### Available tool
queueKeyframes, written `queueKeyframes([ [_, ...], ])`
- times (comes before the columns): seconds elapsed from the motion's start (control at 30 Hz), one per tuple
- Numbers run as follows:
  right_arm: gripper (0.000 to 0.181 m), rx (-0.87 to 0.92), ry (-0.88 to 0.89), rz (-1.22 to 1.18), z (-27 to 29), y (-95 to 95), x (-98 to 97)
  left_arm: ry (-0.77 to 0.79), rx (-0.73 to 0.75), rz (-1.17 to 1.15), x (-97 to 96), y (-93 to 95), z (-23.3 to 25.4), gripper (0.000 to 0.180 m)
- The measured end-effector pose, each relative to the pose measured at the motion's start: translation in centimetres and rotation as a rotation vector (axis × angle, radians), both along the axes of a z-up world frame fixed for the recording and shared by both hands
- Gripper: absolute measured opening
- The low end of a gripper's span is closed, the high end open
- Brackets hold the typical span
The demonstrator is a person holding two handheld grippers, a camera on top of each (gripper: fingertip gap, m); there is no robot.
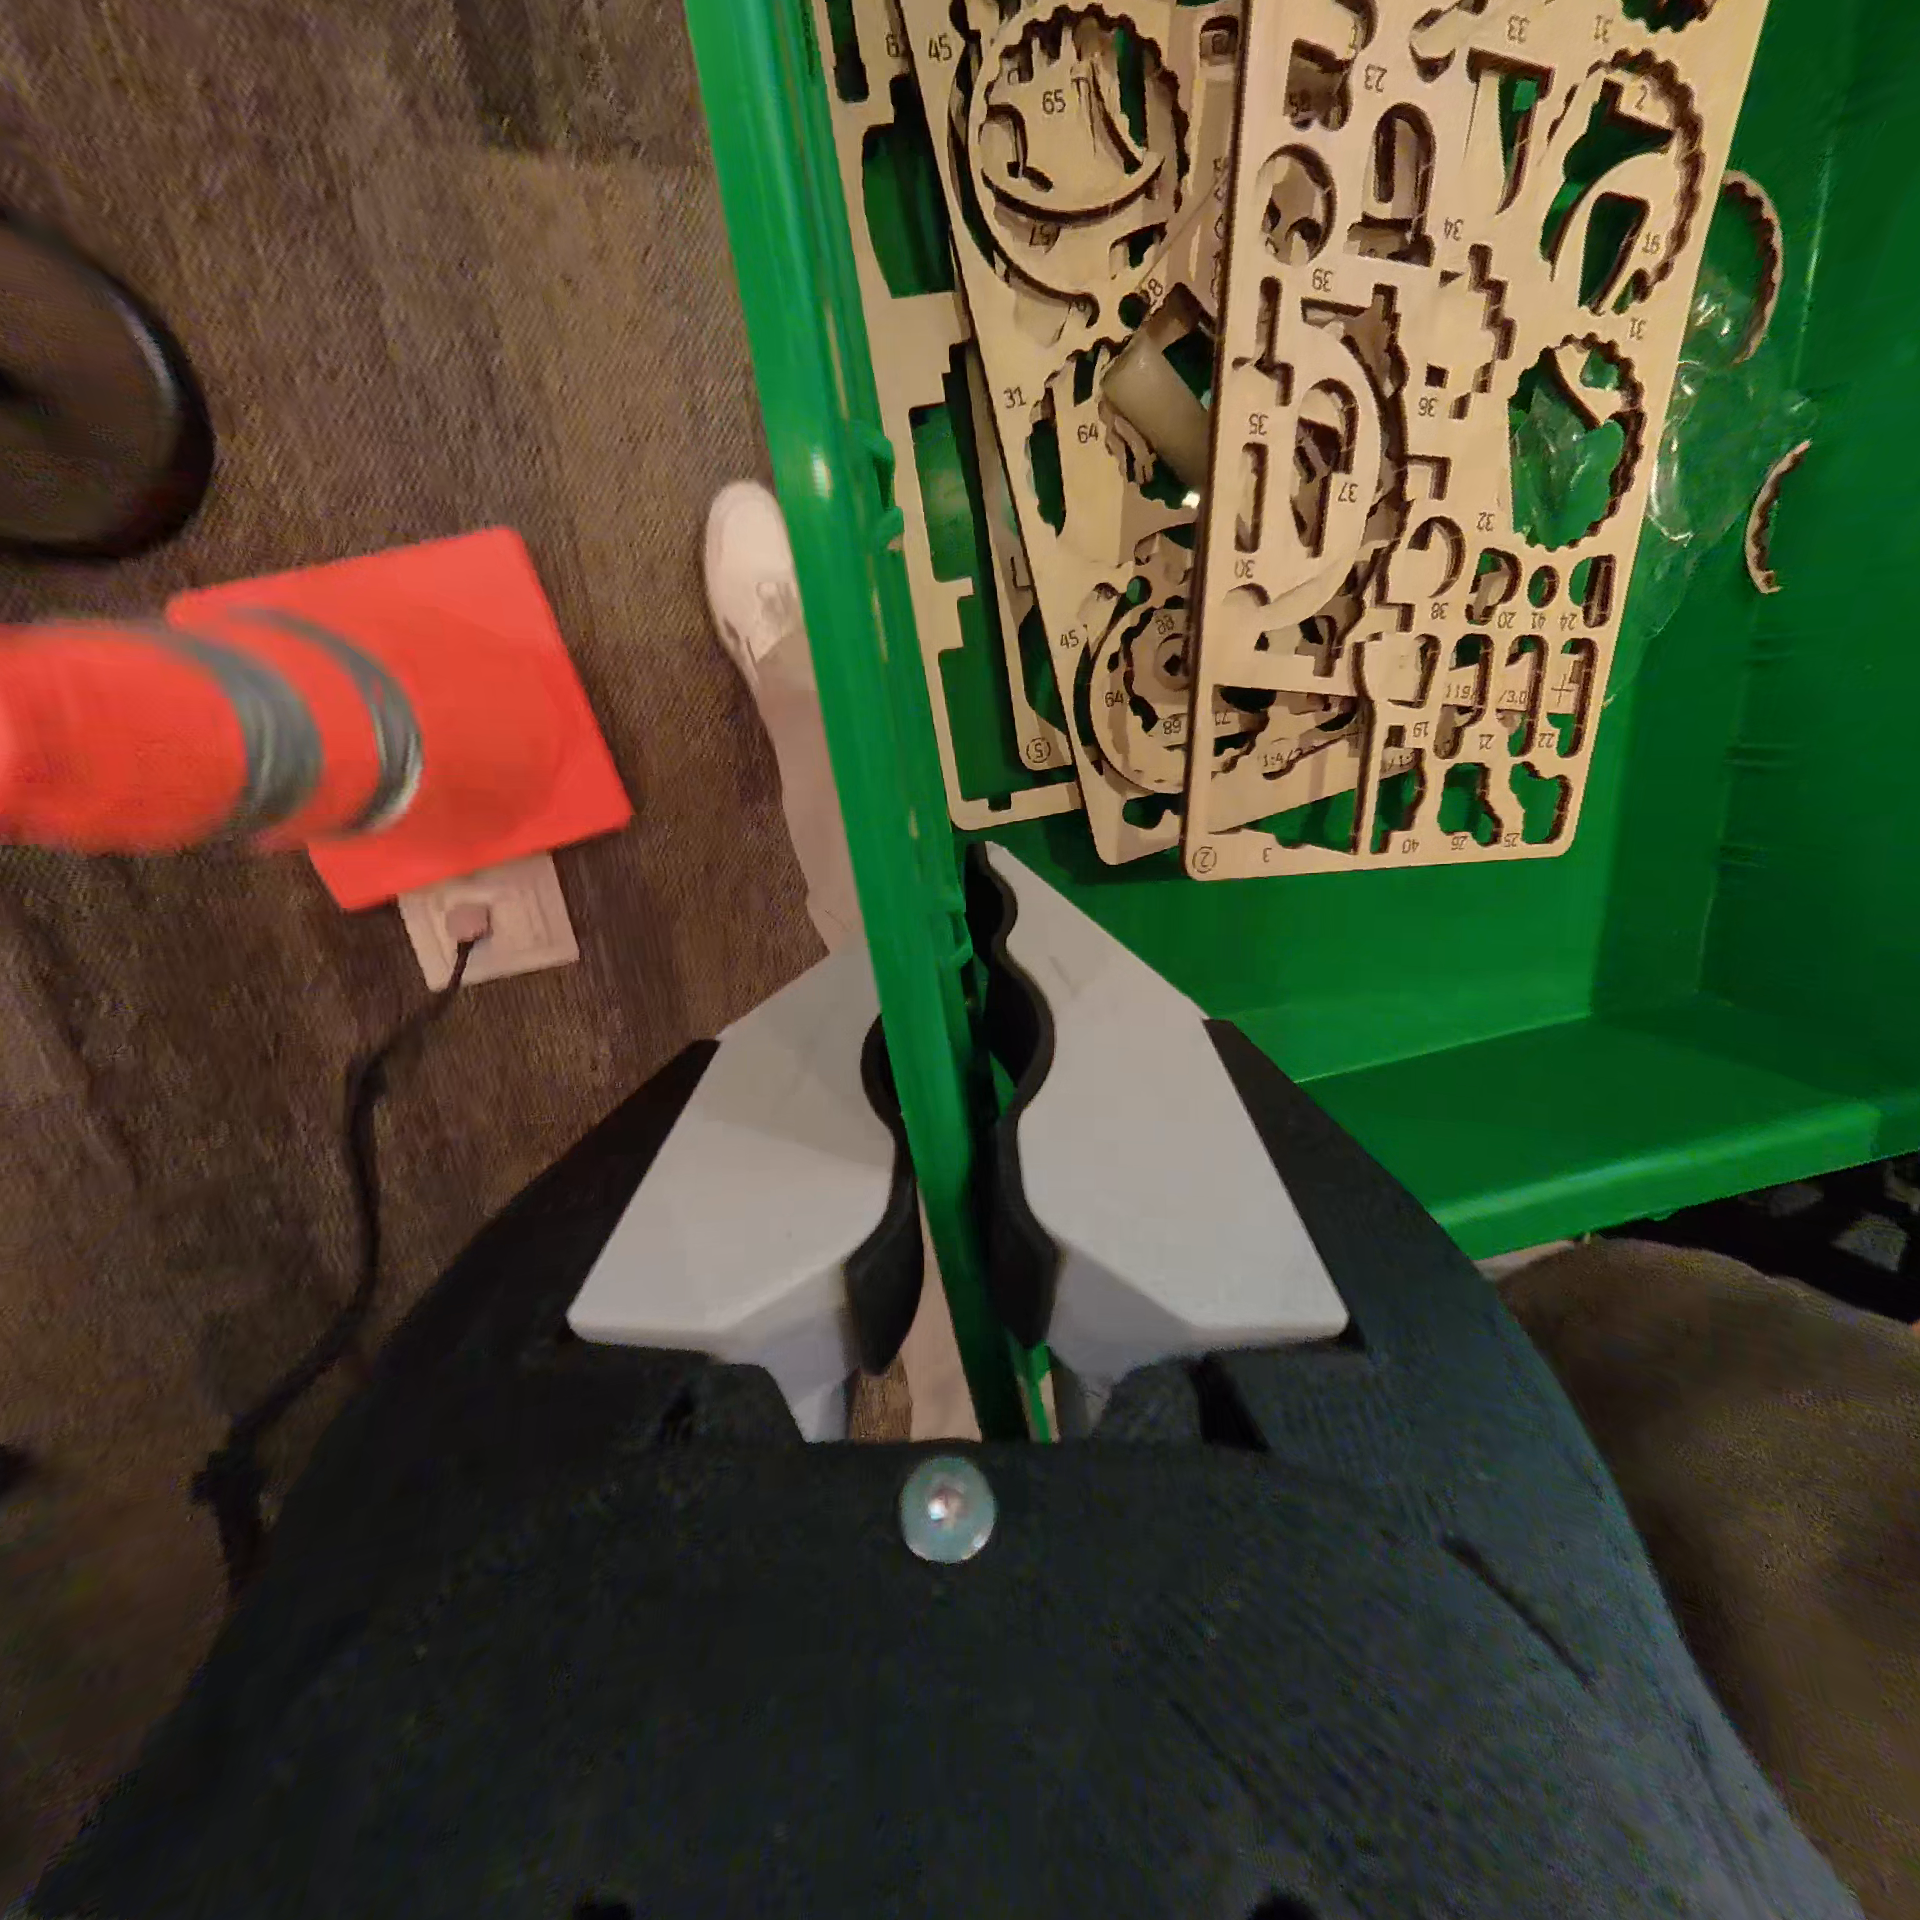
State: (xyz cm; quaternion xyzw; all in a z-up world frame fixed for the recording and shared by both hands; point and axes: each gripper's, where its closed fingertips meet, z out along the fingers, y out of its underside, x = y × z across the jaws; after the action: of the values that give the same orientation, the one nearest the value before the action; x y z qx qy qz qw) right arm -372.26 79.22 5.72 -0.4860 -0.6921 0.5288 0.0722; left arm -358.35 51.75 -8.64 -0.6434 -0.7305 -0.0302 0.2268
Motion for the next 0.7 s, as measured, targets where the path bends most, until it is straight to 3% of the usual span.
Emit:
queueKeyframes([
  [0.03,0.050,-0.002,-0.017,-0.016,-0.7,-0.6,-3.4,-0.003,0.013,-0.007,-3.9,-0.5,-0.4,0.000],
  [0.27,0.052,-0.047,-0.135,-0.143,-1.1,-2.8,-26.8,-0.031,-0.019,-0.023,-32.3,-5.8,1.7,0.000],
  [0.57,0.052,-0.048,-0.113,-0.186,-7.3,-2.3,-62.1,0.019,-0.136,0.062,-69.7,-12.0,-0.3,0.000],
  [0.7,0.051,0.016,-0.095,-0.158,-6.3,-1.7,-79.7,0.003,-0.147,0.127,-85.3,-13.2,1.0,0.000],
])
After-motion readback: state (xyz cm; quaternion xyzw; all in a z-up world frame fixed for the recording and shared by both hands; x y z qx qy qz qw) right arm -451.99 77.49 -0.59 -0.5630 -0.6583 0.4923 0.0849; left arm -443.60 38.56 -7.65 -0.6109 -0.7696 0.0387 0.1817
